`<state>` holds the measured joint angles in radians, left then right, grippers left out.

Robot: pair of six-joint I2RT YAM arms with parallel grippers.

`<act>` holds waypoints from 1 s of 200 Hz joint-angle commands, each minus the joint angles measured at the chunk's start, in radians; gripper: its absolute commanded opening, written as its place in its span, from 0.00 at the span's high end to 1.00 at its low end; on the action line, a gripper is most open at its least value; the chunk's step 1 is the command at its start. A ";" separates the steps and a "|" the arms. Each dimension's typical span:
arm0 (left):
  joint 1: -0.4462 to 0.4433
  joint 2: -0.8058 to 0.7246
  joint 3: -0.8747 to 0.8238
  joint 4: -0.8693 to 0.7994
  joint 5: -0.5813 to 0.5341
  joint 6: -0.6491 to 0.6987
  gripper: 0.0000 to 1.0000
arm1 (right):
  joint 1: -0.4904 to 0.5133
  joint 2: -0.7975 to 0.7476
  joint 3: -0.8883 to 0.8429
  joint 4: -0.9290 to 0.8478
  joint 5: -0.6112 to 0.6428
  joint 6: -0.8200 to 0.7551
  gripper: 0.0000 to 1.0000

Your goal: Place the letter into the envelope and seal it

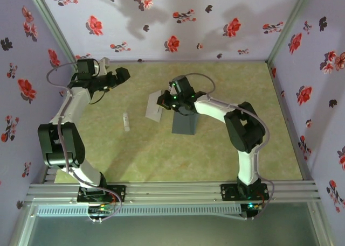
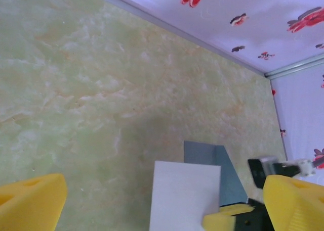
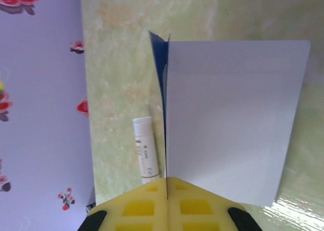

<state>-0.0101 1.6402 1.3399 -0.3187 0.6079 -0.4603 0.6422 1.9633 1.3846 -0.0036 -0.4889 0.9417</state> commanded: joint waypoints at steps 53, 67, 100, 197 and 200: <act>-0.085 0.028 0.027 -0.016 0.093 0.069 0.02 | -0.050 -0.133 0.017 0.109 -0.123 -0.013 1.00; -0.100 0.036 0.021 0.007 0.131 0.053 0.04 | -0.050 -0.130 0.020 0.155 -0.141 0.014 1.00; -0.128 0.049 0.005 0.059 0.183 0.018 0.08 | -0.047 -0.117 0.020 0.223 -0.160 0.059 1.00; -0.145 0.085 -0.024 0.204 0.311 -0.099 0.32 | -0.028 -0.085 0.019 0.287 -0.156 0.094 1.00; -0.145 0.086 -0.024 0.206 0.312 -0.100 0.32 | -0.027 -0.084 0.020 0.287 -0.155 0.094 1.00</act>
<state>-0.1444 1.7180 1.3277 -0.1612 0.8665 -0.5385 0.6086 1.8542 1.3849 0.2302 -0.6327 1.0145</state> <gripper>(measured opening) 0.695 0.050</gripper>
